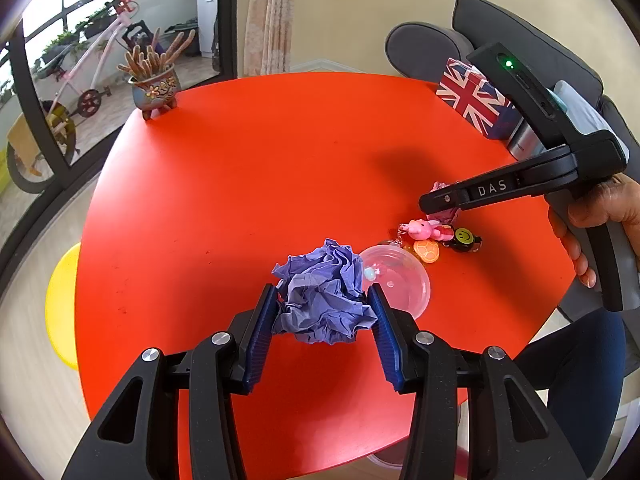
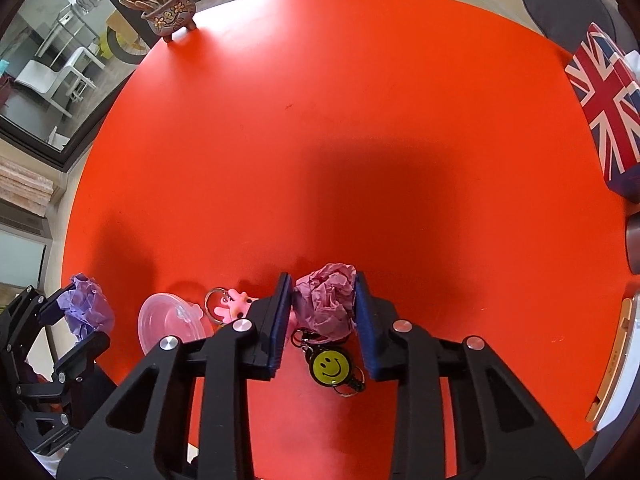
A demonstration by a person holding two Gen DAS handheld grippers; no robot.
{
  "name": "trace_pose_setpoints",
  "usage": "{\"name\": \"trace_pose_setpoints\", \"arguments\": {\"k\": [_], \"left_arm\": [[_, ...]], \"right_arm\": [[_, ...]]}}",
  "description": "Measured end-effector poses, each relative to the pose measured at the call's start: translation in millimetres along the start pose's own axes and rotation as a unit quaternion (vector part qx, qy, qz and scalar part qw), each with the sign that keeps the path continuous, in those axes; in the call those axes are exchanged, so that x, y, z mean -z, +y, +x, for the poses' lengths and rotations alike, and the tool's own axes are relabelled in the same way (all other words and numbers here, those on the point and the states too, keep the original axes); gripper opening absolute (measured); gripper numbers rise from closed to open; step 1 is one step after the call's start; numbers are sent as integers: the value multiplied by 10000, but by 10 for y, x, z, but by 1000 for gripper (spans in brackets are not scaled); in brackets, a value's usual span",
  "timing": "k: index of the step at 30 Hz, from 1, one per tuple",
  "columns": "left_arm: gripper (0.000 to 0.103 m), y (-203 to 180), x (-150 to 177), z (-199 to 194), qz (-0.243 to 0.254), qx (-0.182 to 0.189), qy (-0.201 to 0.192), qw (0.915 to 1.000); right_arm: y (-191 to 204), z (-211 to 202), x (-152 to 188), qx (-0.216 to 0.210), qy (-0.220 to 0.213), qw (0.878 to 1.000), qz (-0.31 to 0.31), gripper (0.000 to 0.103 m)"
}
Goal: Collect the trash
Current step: 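Carry both crumpled papers from the table over the pink bin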
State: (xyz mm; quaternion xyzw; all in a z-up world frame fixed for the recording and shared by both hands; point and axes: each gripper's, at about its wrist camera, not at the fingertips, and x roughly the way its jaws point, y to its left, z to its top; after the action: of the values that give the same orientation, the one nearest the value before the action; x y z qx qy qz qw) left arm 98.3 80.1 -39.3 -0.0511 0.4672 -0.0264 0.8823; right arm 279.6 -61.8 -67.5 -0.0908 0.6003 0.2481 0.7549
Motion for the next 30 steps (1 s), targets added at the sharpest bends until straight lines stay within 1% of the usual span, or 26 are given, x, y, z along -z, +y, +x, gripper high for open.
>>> {"name": "trace_pose_setpoints", "arguments": {"k": [6, 10, 15, 22, 30], "left_arm": [[45, -44, -7, -19, 24, 3, -28, 10000], [45, -85, 5, -43, 33, -3, -56, 10000], [45, -194, 27, -126, 176, -18, -147, 9997], [45, -362, 59, -302, 355, -13, -323, 9988], [45, -571, 167, -528, 568, 14, -577, 9967]], "right_arm": [[-110, -136, 77, -44, -237, 9997, 60, 30], [-157, -292, 225, -81, -449, 9990, -21, 30], [-188, -536, 489, -102, -777, 9968, -186, 31], [-119, -938, 870, -25, -1400, 9887, -539, 30], [-2, -1346, 1350, -169, -1976, 9770, -783, 31]]}}
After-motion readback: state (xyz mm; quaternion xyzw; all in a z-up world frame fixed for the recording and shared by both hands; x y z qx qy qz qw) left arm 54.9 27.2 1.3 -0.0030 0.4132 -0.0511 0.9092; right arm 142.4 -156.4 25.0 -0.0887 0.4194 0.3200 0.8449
